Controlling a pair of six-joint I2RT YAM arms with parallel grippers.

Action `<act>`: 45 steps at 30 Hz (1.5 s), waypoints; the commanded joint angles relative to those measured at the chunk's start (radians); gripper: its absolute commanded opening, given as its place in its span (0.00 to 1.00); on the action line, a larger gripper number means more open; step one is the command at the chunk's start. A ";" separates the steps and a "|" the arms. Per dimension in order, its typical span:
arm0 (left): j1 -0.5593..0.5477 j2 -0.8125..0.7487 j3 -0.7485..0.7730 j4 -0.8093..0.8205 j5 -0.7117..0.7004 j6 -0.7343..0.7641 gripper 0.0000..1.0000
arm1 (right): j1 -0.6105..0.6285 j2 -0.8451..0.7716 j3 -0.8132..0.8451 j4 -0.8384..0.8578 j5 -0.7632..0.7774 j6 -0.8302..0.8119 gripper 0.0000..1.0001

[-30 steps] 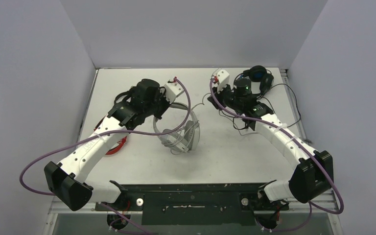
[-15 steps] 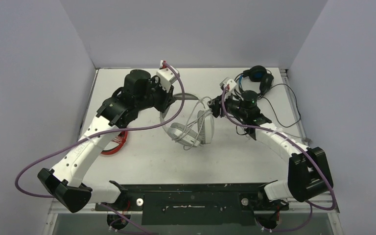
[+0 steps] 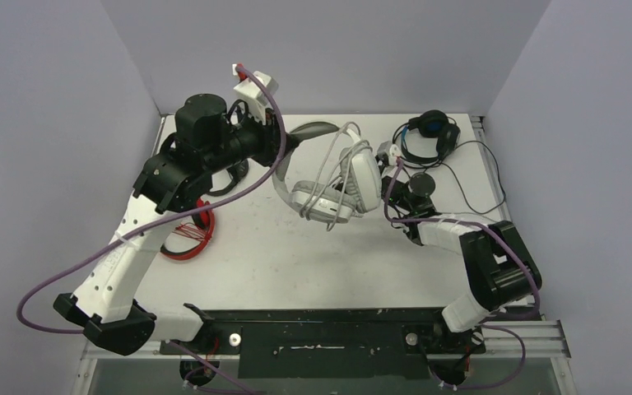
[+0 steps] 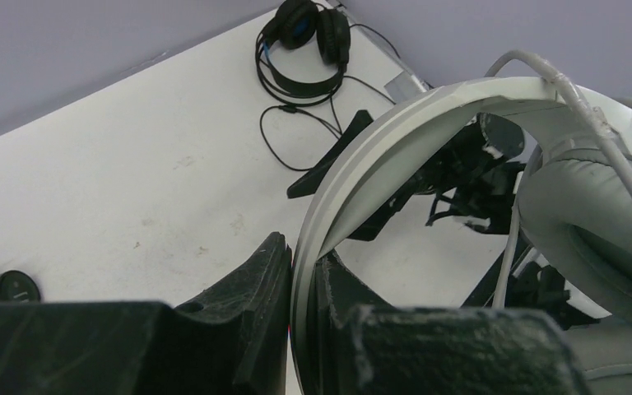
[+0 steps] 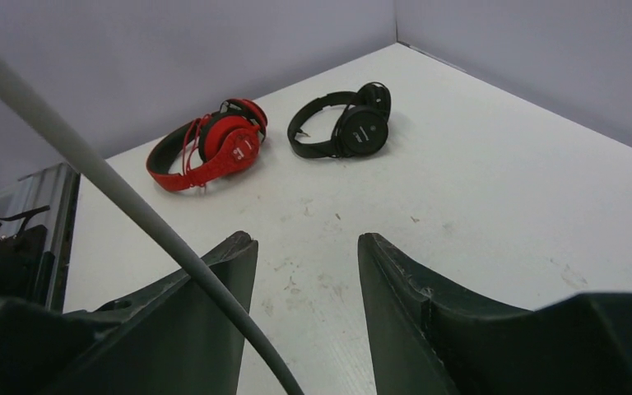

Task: Wrap the headphones
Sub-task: Wrap the headphones cable around the headphones.

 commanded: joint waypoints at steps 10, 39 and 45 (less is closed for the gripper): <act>0.026 0.034 0.108 0.180 0.054 -0.342 0.00 | 0.127 0.235 0.038 0.537 -0.071 0.202 0.32; 0.122 0.045 -0.174 0.531 -0.737 -0.210 0.00 | 0.656 -0.076 -0.033 -0.134 0.220 -0.183 0.00; 0.122 0.022 -0.315 0.670 -0.835 0.146 0.00 | 0.663 -0.218 0.124 -0.620 0.354 -0.311 0.00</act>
